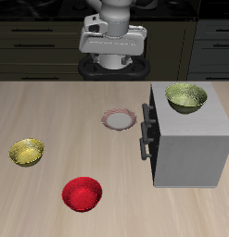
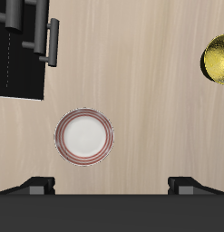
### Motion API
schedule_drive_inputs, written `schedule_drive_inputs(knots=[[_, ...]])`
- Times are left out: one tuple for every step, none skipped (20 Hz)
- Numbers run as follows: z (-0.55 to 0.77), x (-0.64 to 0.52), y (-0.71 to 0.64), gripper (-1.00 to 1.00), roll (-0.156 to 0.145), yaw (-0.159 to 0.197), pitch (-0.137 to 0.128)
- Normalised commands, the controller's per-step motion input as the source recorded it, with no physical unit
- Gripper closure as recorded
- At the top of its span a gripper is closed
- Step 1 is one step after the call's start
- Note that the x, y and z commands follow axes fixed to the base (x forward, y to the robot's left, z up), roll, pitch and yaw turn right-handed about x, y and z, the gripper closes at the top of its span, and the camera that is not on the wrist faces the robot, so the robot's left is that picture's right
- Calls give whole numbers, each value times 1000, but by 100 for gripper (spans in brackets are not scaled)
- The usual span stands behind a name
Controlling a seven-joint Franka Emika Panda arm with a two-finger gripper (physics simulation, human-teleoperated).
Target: Place the red bowl on the plate
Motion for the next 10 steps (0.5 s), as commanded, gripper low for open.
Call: schedule_drive_inputs(knots=[[54,406,-80,-100,-7,-10,51],[52,433,-46,-100,-5,-11,27],[22,462,-112,-100,-10,13,42],[-10,422,-74,-100,-29,-35,43],[9,431,23,-100,29,72,-12],[7,212,-26,-100,16,58,-16],[39,392,-127,-100,-66,0,1],[2,647,29,-100,128,75,55],[31,294,-102,-100,-94,-19,-16],[-2,377,47,-100,43,7,14]])
